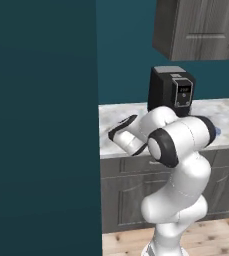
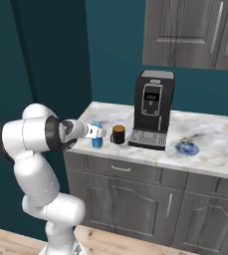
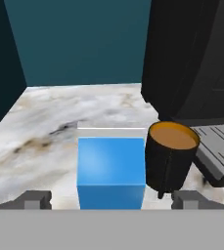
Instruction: Take a sugar cube from the saucer and place it inside the coffee. Then, grab milk from the fridge and place it next to the coffee on the counter to sweeten the coffee.
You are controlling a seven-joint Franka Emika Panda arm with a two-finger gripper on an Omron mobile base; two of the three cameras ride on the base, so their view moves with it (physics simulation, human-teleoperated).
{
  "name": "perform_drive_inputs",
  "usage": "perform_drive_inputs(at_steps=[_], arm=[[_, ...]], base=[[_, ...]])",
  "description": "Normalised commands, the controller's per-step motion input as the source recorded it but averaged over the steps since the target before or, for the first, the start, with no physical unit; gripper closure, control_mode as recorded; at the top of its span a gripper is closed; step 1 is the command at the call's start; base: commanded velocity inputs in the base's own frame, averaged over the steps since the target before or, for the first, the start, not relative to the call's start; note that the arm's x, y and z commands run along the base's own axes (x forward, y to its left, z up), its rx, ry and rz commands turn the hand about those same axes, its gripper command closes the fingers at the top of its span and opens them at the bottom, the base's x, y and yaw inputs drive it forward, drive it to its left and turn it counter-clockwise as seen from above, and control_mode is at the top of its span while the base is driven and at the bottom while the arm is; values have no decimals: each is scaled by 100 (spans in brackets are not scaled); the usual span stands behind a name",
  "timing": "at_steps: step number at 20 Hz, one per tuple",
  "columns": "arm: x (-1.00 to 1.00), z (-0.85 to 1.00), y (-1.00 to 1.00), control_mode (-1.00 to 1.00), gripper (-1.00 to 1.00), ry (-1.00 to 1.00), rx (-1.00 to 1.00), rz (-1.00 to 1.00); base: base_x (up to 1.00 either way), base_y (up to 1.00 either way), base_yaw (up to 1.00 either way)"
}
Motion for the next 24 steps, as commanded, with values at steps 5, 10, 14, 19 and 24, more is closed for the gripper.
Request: perform_drive_inputs(at_steps=[5, 10, 14, 19, 24], arm=[[-91, 10, 0, -100, -100, 0, 0, -1], [-98, 56, 0, -100, -100, 7, 6, -6], [-100, 91, 0, -100, -100, 8, 9, -8], [-100, 100, 0, -100, -100, 2, 6, -10], [-100, 100, 0, -100, -100, 0, 0, -9]], base=[[0, 0, 0], [0, 0, 0], [0, 0, 0], [0, 0, 0], [0, 0, 0]])
